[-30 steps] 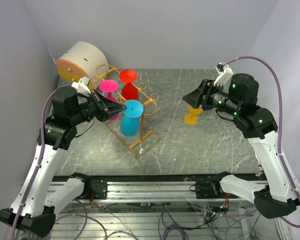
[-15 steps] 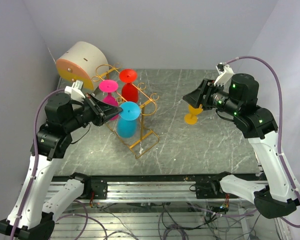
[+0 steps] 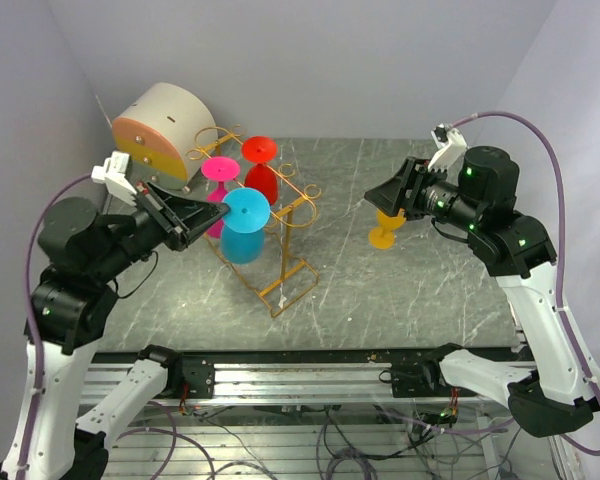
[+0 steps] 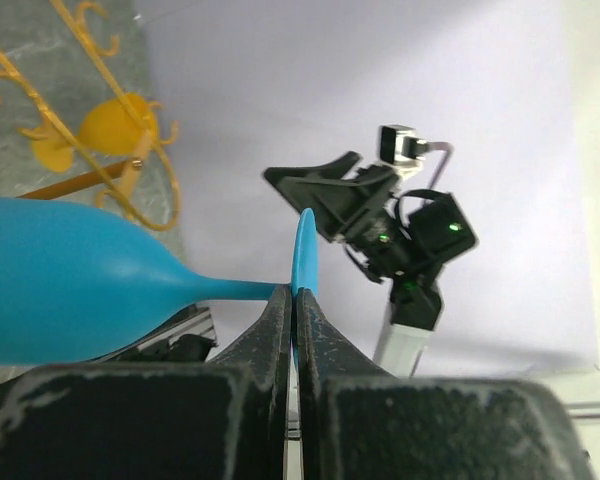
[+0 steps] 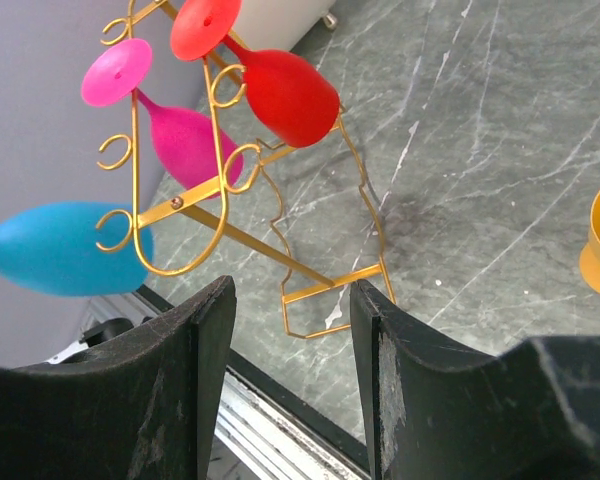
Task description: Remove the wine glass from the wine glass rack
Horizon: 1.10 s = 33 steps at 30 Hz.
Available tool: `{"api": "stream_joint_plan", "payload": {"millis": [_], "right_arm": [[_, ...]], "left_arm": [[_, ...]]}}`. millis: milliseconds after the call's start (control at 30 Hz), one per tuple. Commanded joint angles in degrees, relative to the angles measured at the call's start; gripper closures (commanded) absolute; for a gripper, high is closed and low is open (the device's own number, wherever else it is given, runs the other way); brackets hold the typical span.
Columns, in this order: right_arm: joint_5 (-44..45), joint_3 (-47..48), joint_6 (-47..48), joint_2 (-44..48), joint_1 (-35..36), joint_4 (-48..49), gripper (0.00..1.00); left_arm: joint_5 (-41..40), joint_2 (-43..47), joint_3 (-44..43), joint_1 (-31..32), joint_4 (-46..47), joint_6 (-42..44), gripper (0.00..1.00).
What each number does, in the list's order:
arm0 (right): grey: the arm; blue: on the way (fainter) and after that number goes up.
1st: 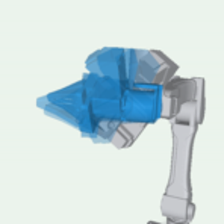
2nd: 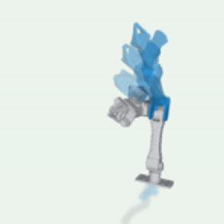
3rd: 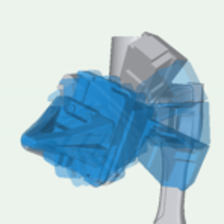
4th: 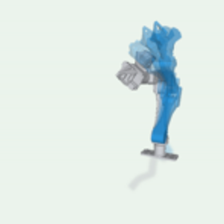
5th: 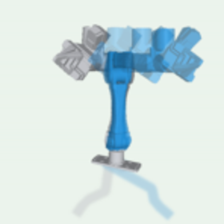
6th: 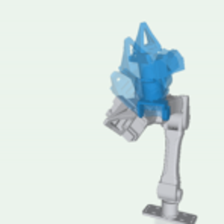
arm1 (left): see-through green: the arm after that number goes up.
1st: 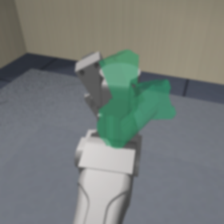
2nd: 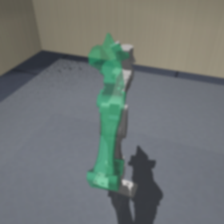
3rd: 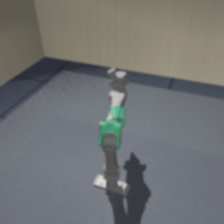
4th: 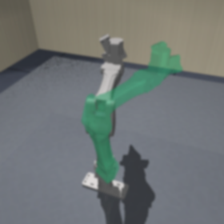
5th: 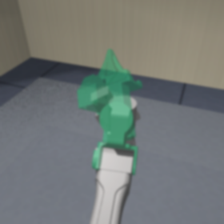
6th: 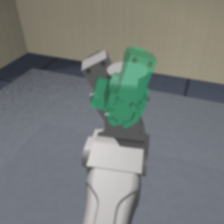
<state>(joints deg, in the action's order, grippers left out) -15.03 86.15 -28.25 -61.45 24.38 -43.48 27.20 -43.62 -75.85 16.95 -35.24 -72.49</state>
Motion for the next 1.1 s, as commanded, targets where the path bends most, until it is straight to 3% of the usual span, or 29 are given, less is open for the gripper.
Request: {"api": "stream_joint_plan", "payload": {"millis": [0,133,267,400,600,800,1067], "right_arm": [[-1.81,2.81,0.63,-0.22,0.14,1.84,0.51],[-4.75,4.32,0.72,-0.89,0.14,3.36,0.51],[-12.12,4.33,-0.04,-0.92,0.15,9.01,0.51],[-24.35,1.18,-3.70,-0.50,0.14,21.87,0.52],[-40.05,-4.31,-15.79,-2.71,0.14,48.63,0.58],[-46.01,-5.48,-25.87,-6.82,0.14,64.37,0.51],[-49.12,-5.69,-36.18,-10.07,0.13,83.67,0.43]], "left_arm": [[0.55,0.56,-5.84,0.23,3.15,-2.51,0.93],[0.99,0.40,-7.79,0.23,6.90,-5.80,0.93],[1.21,2.42,-3.49,0.19,19.68,-11.67,0.93],[1.30,3.47,1.90,0.25,33.79,-15.93,0.93],[3.55,0.99,6.23,0.21,54.28,-22.14,0.93],[3.94,-2.65,6.50,0.22,69.14,-25.46,0.93],[3.88,-3.87,6.84,0.25,74.79,-26.68,0.93]]}}
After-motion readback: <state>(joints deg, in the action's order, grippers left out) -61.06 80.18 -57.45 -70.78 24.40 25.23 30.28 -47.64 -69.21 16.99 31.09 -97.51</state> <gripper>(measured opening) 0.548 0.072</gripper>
